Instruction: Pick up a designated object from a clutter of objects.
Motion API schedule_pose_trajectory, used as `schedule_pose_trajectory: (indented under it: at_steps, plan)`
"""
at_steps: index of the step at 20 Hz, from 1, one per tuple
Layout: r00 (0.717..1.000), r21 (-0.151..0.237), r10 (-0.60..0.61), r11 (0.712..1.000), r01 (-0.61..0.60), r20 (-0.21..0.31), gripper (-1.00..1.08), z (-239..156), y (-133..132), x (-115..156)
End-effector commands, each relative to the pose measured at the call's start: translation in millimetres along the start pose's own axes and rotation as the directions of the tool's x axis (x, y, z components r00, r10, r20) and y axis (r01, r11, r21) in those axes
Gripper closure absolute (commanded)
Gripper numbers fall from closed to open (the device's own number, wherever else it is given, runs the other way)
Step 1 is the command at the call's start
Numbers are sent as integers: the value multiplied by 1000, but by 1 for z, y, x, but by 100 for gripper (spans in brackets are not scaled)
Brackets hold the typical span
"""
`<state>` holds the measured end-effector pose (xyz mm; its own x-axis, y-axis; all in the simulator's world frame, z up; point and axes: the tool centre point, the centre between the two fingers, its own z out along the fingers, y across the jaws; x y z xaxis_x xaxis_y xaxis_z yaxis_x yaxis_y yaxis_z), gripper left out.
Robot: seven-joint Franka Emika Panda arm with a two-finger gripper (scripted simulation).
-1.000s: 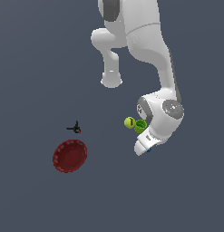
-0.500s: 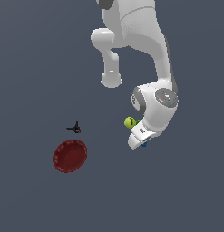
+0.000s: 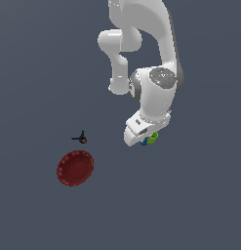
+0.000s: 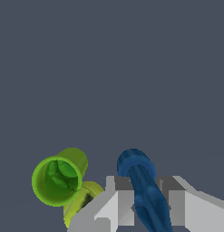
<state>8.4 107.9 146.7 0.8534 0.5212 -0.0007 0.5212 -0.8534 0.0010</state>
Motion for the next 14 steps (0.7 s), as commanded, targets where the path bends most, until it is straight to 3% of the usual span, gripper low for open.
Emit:
schedule_pose_trajectory:
  at_steps: [1,14]
  plan:
    - [1000,0,0,1000,0,-1,108,-19,9,-16]
    - [1000,4,0,1000,0,-3,108,-128,64,-102]
